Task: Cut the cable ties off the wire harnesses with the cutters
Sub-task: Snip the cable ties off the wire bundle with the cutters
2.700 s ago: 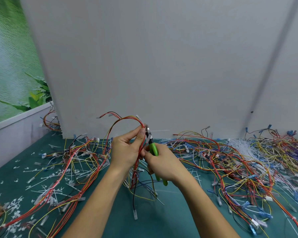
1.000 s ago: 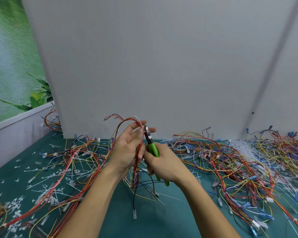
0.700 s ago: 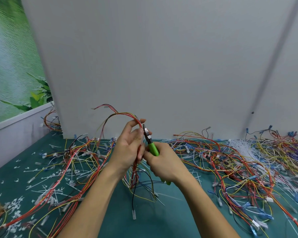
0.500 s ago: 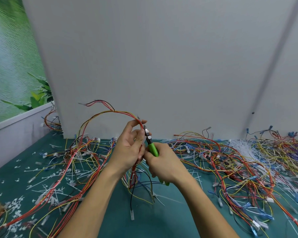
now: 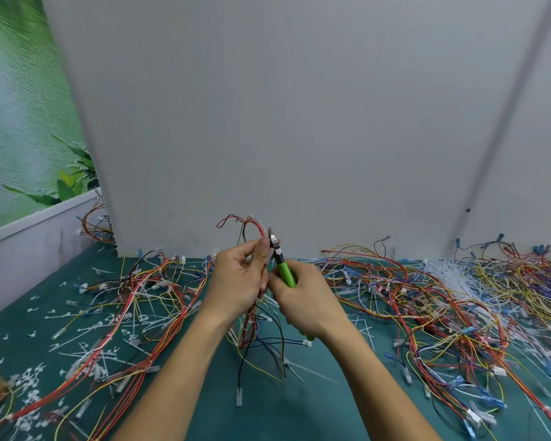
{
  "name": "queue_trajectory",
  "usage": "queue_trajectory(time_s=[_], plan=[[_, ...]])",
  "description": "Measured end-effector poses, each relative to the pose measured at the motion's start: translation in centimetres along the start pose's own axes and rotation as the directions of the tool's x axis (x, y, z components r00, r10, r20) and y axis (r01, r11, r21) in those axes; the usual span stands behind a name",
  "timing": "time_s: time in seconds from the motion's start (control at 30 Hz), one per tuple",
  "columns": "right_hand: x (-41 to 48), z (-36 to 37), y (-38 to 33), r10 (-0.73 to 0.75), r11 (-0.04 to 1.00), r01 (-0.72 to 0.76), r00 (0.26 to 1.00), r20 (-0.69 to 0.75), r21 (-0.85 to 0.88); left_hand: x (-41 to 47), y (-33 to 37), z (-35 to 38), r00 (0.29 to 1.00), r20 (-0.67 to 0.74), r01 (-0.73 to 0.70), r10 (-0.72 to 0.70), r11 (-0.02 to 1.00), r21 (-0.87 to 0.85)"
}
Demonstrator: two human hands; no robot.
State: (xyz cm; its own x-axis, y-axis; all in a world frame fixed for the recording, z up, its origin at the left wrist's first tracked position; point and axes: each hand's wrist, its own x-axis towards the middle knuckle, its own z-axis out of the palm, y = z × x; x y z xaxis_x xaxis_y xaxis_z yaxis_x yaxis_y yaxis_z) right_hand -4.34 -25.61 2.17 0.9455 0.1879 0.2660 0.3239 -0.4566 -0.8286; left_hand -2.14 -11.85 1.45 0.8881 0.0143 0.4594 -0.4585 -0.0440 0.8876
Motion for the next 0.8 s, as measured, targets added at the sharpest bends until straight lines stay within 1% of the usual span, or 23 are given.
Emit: queue_trajectory(time_s=[0.13,0.23,0.33,0.43,0.63,0.8], plan=[[0.03,0.08,-0.10,-0.001,1.000,0.002,1.000,0.027,-0.023,-0.10,0.17,0.01,0.994,-0.034,-0.095,0.100,0.985,0.142],[0.08,0.06,-0.11,-0.009,1.000,0.010,0.999,0.041,-0.024,-0.07,0.29,-0.09,0.983,-0.035,-0.166,0.183,0.946,0.280],[0.03,0.16,-0.15,-0.009,1.000,0.009,0.999,0.046,-0.014,-0.09,0.52,-0.15,0.973,-0.024,-0.204,0.230,0.904,0.375],[0.08,0.34,0.06,-0.003,1.000,0.004,0.999,0.051,-0.022,-0.13,0.64,-0.19,0.970,-0.012,-0.215,0.242,0.882,0.420],[0.31,0.33,0.37,0.036,0.999,-0.036,0.999,0.013,0.026,-0.26,0.81,0.01,0.968,-0.018,-0.221,0.252,0.881,0.418],[0.14,0.37,0.19,0.047,0.998,-0.048,0.998,0.035,0.050,-0.29,0.50,0.14,0.966,-0.039,-0.205,0.255,0.850,0.484]])
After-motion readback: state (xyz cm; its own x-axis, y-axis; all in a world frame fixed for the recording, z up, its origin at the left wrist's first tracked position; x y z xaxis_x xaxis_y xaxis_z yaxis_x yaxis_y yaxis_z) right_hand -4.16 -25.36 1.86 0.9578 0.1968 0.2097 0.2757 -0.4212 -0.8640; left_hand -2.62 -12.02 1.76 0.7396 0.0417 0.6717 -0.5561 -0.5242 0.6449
